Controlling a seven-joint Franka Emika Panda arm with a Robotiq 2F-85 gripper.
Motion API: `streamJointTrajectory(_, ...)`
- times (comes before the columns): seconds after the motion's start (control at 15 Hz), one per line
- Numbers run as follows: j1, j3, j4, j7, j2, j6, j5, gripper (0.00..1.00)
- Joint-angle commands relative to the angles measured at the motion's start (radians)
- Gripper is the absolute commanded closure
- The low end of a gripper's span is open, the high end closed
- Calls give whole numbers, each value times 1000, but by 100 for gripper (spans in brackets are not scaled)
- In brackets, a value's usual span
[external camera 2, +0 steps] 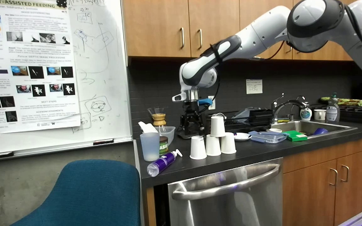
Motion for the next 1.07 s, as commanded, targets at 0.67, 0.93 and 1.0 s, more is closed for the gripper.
streamJointTrajectory(0.67, -13, -3, -13, 4, 23, 41, 17, 0)
streamJointTrajectory(0.93, -12, -2, -26, 6, 23, 62, 20, 0)
streamJointTrajectory(1.0, -12, -1, -33, 8, 21, 68, 21, 0)
